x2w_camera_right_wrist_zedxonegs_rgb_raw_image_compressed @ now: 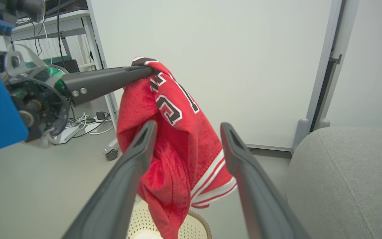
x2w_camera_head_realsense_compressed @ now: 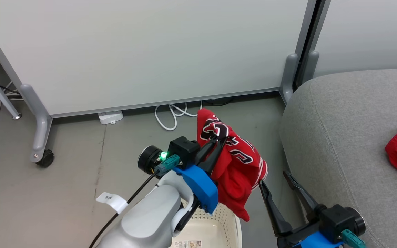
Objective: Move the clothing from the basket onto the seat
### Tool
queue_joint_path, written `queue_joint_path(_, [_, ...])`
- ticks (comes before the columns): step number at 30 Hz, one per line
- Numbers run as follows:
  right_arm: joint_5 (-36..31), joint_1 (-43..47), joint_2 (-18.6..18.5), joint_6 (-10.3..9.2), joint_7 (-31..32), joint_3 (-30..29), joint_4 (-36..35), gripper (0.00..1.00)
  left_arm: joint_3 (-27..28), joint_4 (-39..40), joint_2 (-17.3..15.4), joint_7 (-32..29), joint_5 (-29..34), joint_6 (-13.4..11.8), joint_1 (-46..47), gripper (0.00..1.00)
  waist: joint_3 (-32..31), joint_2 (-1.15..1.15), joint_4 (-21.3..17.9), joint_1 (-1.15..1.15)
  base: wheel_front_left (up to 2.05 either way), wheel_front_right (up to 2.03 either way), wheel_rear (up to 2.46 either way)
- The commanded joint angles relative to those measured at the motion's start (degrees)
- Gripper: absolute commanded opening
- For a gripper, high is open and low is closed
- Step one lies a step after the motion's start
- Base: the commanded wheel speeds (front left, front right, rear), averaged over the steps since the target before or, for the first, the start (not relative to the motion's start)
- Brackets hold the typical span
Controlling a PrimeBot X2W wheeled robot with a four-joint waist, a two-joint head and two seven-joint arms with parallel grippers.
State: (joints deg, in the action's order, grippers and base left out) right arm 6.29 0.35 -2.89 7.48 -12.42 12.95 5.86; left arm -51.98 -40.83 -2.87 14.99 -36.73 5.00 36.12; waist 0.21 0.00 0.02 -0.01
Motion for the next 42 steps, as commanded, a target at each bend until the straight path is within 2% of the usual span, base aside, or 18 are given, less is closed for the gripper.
queue_joint_path(1, [0.3, 0.7, 0.0, 0.03, 0.2, 0.1, -0.1, 1.0, -0.3, 0.0, 0.0, 0.1, -0.3, -0.4, 1.4, 0.0, 0.0, 0.0, 0.0, 0.01, 0.0, 0.0, 0.0])
queue_joint_path(21, [0.4, -0.6, 0.0, 0.03, 0.8, -0.8, 2.0, 1.0, -7.1, 0.2, 0.0, 0.3, -6.6, -2.9, 4.8, 0.0, 0.5, 0.0, 0.2, 0.01, 0.0, 0.0, 0.0])
queue_joint_path(42, [0.6, -17.7, 0.0, 0.03, 0.8, 2.4, 22.8, 1.0, -9.5, 1.1, 0.0, 0.3, -8.2, -3.3, 6.3, 0.0, 2.2, 0.0, 1.0, 0.01, 0.0, 0.0, 0.0])
